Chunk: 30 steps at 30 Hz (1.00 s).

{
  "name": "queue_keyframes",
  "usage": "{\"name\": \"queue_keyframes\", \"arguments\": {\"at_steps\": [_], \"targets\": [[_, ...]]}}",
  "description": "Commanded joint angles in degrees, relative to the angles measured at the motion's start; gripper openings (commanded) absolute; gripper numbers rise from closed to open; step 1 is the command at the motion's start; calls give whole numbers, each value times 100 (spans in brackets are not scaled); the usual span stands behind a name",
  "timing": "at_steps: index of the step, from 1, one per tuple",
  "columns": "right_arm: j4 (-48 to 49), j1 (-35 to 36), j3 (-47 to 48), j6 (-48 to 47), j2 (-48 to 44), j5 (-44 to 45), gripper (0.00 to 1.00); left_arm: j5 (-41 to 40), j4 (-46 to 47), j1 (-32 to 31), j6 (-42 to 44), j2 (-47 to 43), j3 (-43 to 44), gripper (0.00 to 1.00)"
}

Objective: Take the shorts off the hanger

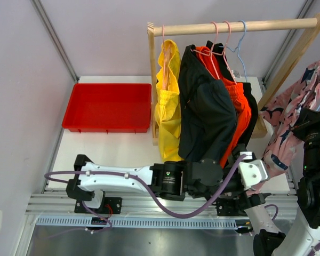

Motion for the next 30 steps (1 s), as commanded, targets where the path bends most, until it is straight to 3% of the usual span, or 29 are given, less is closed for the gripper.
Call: {"name": "queue_keyframes", "arguments": {"at_steps": [1,18,19,21,22,23,24,30], "targets": [[310,78,-20,66,19,-122,0,-84,271,-8,292,272,529,99],[249,342,-63,65,-25,-218,0,-304,447,475,310,1082,969,99],[257,342,-90,57,-33,-210,0,-295,499,493,319,1099,978,94],[275,350,-160,57,-69,-201,0,-295,552,528,354,1091,996,67],[275,359,-178,65,-77,-192,0,-312,578,537,371,1082,996,36],[284,359,-195,57,-69,-192,0,-321,587,529,371,1073,996,15],[284,359,-204,57,-60,-192,0,-321,579,529,311,1056,1013,2],[363,368,-257,13,10,-34,0,-593,675,125,284,432,215,0]]}}
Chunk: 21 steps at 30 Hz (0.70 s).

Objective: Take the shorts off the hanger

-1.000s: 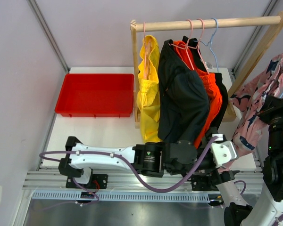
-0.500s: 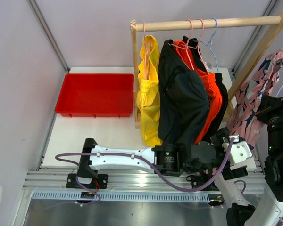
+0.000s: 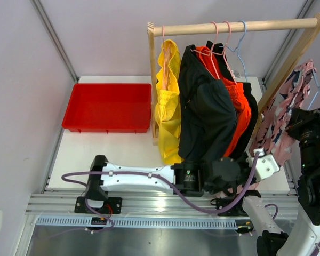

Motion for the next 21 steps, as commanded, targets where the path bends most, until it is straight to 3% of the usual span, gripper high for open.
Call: {"name": "queue_keyframes", "arguments": {"at_steps": [1,5,10,16,21], "targets": [[389,31,-6,-44,32,145,0,-392,421,-422,23,-705,-748,0],[485,58,-32,-141,111,339,0,-963,888,-1292,-11,-1372,-1911,0],[521,128,126,-273,269,620,0,-1369,1055,-2143,-740,-1488,-2983,0],[460,146,223,-264,366,594,0,-1483,1082,-2488,-1172,-1163,-3179,0],[91,146,442,-27,366,209,0,-1572,951,-2304,-1075,-847,-2794,0]]}}
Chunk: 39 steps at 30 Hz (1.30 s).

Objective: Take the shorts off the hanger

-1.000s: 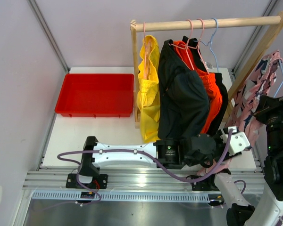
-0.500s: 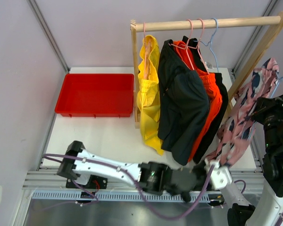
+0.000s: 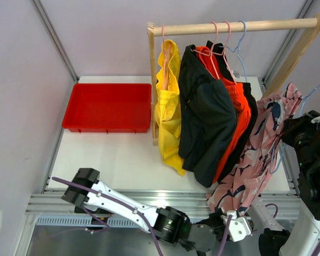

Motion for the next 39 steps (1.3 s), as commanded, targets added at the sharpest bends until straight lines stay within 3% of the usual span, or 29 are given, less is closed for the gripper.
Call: {"name": "queue_keyframes", "arguments": {"at_steps": [1,6,13,17,20,25,28,32,39], "targets": [[955,-16,420,161,196,9,0,420,-372,-88,-236,431,523,0],[286,-25,763,575,90,-904,0,455,-689,720,177,766,1577,0],[-1084,-25,1589,918,213,-2215,0,534,-1901,1978,440,1364,3861,0],[-1604,1,1941,1006,275,-2611,0,727,-2630,2514,240,1558,4594,0],[-1675,72,1994,1041,231,-2568,0,754,-2720,2726,-24,1322,4314,0],[-1492,142,1959,989,423,-2374,0,1026,-2080,2630,-481,391,2498,0],[-1482,212,2484,980,861,-2120,0,1035,-1929,2463,-605,126,1697,0],[-1535,326,3409,1024,1320,-1901,0,930,-2087,2314,-780,196,1422,0],[-349,652,2041,655,1268,-1039,0,596,-1955,1637,-1044,-120,789,0]]}}
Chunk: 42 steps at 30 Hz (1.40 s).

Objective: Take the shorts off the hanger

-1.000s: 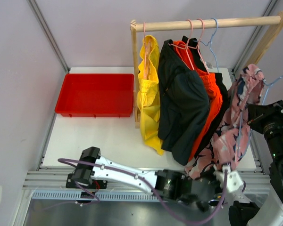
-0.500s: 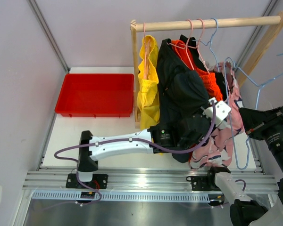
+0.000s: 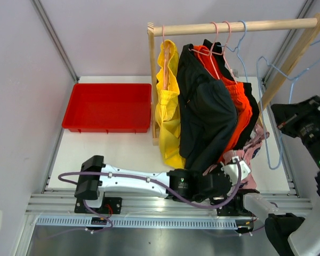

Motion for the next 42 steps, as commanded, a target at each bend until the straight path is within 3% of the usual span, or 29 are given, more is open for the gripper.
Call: {"name": "queue_keyframes", "arguments": {"at_steps": [1,11,17,25,28,35,42], "targets": [[439,68,-523,-250,155,623,0,-348,220,-437,-329,-625,-323,0],[1818,59,-1341,-611,489,1054,0,-752,475,-1290,-839,-1434,-1406,0],[2371,-46,-1095,-786,1112,1142,0,-1236,-113,-1729,-997,-1443,-1450,0],[2952,-433,-989,-769,1922,879,0,-1623,-728,-2388,-1665,-2418,-2179,0],[3093,-494,-1042,-760,2177,782,0,-1965,-1474,-2713,-2104,-2743,-2118,0],[3524,-626,-2025,-760,2002,492,0,-2747,-4310,-3584,-3115,-2894,-705,0],[3612,-872,-2958,-752,1317,334,0,-3188,-5677,-4068,-2563,-2402,1589,0]]}}
